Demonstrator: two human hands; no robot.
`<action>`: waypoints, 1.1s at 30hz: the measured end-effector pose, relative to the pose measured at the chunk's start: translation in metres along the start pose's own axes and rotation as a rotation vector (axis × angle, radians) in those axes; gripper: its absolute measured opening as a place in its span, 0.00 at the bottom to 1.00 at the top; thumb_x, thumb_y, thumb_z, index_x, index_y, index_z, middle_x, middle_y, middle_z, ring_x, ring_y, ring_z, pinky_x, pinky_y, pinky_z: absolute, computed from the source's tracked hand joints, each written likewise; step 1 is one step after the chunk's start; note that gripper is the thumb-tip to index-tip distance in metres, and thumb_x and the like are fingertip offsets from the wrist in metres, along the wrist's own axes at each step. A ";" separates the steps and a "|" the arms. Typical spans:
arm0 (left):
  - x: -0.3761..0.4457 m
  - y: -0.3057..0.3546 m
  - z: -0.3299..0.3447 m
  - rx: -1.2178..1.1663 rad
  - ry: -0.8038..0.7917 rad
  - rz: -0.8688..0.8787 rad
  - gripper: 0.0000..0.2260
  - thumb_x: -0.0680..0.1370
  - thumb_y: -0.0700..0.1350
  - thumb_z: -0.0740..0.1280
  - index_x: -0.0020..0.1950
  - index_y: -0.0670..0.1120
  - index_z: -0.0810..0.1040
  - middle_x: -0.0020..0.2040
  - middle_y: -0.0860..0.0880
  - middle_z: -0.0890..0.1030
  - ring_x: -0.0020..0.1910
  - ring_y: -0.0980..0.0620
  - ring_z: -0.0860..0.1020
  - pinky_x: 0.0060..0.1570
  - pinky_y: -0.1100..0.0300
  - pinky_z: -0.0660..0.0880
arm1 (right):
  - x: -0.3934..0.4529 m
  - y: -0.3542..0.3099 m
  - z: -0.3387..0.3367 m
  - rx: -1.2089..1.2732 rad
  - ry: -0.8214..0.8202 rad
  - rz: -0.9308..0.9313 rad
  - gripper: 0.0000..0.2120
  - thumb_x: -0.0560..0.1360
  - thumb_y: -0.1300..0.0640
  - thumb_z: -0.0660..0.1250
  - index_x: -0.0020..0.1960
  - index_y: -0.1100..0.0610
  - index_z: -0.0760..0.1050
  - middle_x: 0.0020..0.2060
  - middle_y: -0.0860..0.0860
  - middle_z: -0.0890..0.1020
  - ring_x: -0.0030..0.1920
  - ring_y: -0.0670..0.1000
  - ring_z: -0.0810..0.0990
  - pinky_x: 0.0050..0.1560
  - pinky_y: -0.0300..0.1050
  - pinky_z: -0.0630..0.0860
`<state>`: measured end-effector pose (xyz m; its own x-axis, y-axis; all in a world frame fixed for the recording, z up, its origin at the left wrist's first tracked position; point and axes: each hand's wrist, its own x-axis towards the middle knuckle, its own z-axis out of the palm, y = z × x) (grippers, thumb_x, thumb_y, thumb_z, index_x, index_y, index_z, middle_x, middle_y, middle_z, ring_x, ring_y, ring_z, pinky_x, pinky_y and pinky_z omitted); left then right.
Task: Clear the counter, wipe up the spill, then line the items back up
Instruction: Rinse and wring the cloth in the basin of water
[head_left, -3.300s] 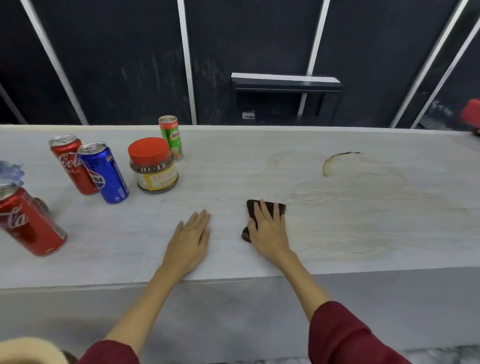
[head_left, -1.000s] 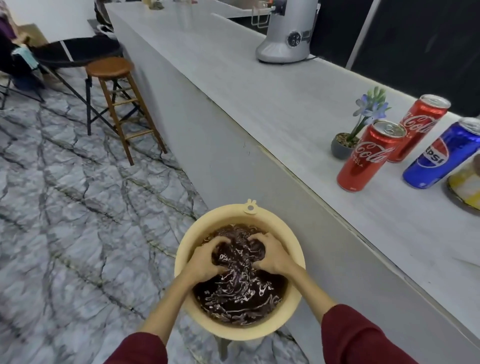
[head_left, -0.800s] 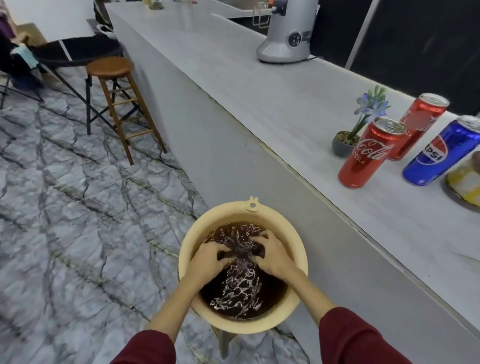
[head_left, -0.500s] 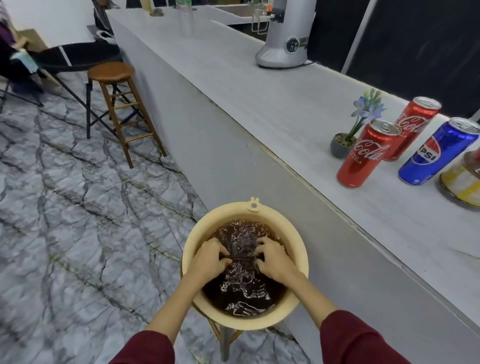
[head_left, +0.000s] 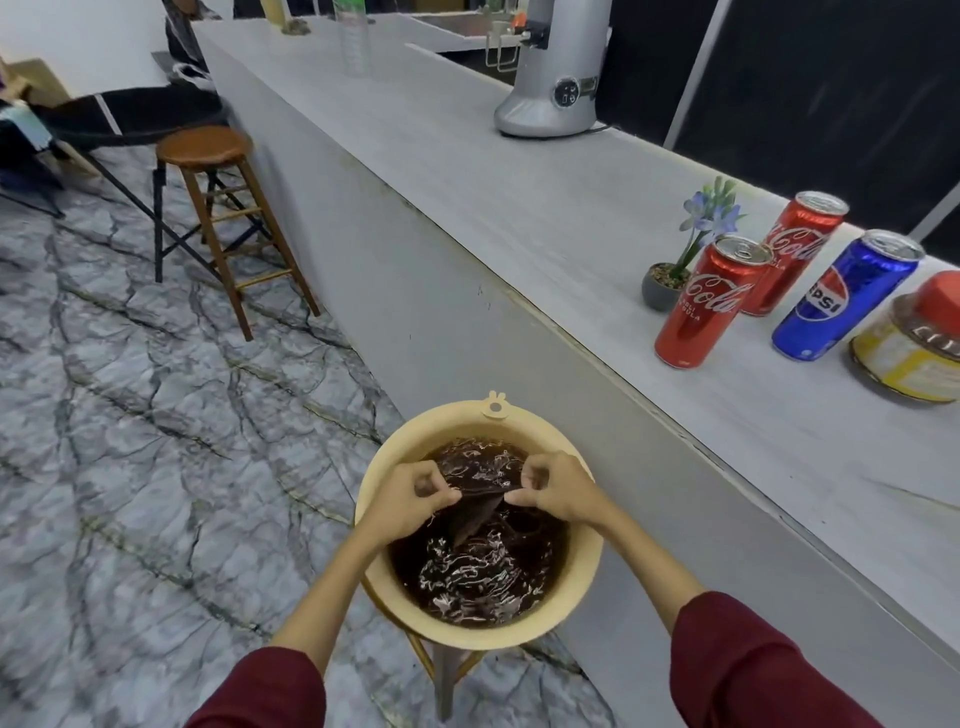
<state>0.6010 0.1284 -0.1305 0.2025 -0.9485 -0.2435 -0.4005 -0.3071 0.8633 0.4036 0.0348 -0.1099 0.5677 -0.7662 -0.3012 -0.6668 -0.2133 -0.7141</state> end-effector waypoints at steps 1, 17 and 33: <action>0.002 -0.001 0.001 0.003 0.007 -0.012 0.12 0.71 0.41 0.72 0.31 0.49 0.72 0.33 0.49 0.81 0.33 0.56 0.78 0.37 0.56 0.75 | 0.000 0.000 -0.003 0.049 -0.041 0.004 0.15 0.69 0.58 0.73 0.30 0.53 0.68 0.29 0.45 0.73 0.31 0.43 0.69 0.36 0.36 0.67; 0.023 0.001 0.023 0.368 -0.080 -0.104 0.07 0.73 0.45 0.70 0.48 0.44 0.83 0.40 0.51 0.78 0.41 0.55 0.74 0.42 0.66 0.66 | 0.021 0.005 0.019 -0.258 -0.206 0.132 0.06 0.71 0.65 0.65 0.48 0.61 0.76 0.41 0.52 0.75 0.43 0.52 0.74 0.38 0.40 0.70; 0.026 0.007 0.007 0.387 0.023 -0.055 0.07 0.75 0.43 0.67 0.51 0.45 0.82 0.44 0.50 0.80 0.38 0.54 0.75 0.39 0.64 0.69 | 0.027 -0.005 0.010 -0.153 -0.075 0.070 0.06 0.74 0.63 0.65 0.39 0.58 0.70 0.34 0.50 0.73 0.34 0.48 0.69 0.36 0.44 0.66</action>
<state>0.5975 0.1007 -0.1342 0.2512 -0.9292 -0.2711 -0.6948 -0.3682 0.6178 0.4266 0.0212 -0.1205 0.5478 -0.7361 -0.3977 -0.7687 -0.2552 -0.5865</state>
